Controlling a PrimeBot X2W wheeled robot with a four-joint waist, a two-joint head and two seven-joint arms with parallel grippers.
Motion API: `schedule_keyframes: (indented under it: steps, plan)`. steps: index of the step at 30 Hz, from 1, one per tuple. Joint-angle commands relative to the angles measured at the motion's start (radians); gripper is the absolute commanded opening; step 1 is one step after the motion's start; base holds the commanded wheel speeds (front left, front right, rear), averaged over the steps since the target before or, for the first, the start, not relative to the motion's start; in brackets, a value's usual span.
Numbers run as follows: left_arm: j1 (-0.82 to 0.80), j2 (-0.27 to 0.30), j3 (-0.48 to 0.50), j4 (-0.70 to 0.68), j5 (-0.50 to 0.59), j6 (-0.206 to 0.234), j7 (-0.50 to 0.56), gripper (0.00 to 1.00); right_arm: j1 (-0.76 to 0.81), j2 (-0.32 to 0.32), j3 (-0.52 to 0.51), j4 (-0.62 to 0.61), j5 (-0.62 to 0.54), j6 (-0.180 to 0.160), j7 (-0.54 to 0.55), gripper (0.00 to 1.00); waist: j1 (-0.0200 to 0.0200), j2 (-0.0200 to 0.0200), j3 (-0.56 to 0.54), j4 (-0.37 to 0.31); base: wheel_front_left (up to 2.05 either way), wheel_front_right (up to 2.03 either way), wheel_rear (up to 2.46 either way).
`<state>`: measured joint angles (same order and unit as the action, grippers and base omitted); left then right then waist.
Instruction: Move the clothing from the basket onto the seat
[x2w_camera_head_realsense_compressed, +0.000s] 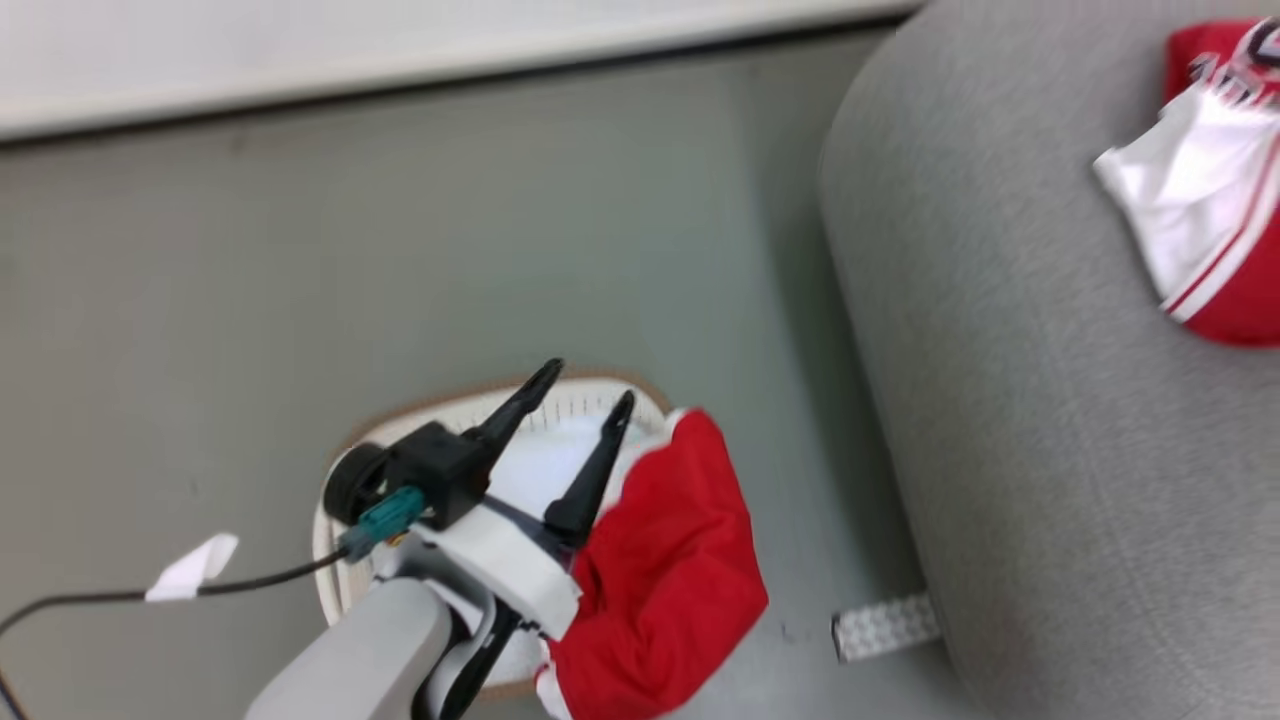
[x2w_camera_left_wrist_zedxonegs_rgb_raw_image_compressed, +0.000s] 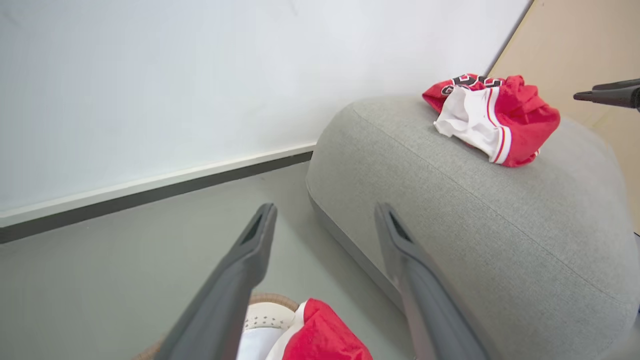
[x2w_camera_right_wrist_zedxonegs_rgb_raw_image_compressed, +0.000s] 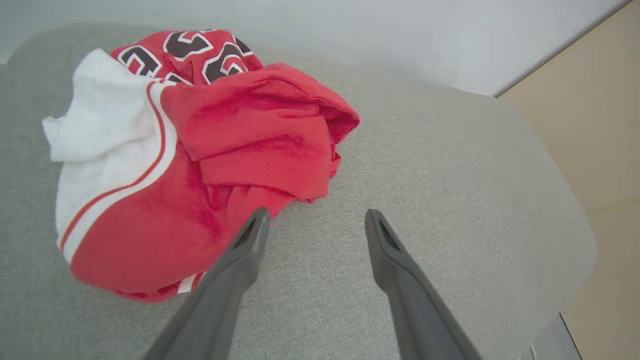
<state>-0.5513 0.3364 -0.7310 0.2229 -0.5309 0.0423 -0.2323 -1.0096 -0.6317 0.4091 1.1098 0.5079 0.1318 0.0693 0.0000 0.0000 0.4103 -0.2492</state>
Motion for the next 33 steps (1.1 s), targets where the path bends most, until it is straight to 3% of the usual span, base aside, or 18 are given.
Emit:
schedule_keyframes:
  steps: [1, 6, 16, 23, 33]
  plan:
    - [0.028, 0.002, 0.014, 0.009, -0.021, 0.008, -0.014, 1.0, 0.034, -0.016, 0.016, -0.03, 0.023, -0.002, -0.011, 1.0, 0.0, 0.0, -0.11, -0.004, 0.0, 0.0, 0.0]
    - [0.077, 0.01, 0.074, 0.014, -0.04, 0.032, -0.027, 1.0, 0.09, -0.044, 0.045, -0.182, 0.075, -0.002, -0.066, 1.0, 0.0, 0.0, -0.212, 0.008, 0.0, 0.0, 0.0]
    - [0.186, 0.008, 0.221, -0.023, -0.065, 0.077, -0.032, 1.0, 0.269, -0.001, 0.027, -0.473, 0.168, -0.002, -0.158, 1.0, 0.0, 0.0, -0.325, 0.055, 0.0, 0.0, 0.0]
    - [0.295, -0.019, 0.335, -0.051, -0.033, 0.088, -0.032, 1.0, 0.506, 0.097, -0.065, -0.651, 0.194, -0.002, -0.275, 1.0, 0.0, 0.0, -0.384, 0.112, 0.0, 0.0, 0.0]
    - [0.423, -0.087, 0.499, -0.09, 0.084, 0.068, -0.032, 1.0, 0.81, 0.329, -0.239, -0.824, 0.013, -0.002, -0.335, 1.0, 0.0, 0.0, -0.389, 0.156, 0.0, 0.0, 0.0]
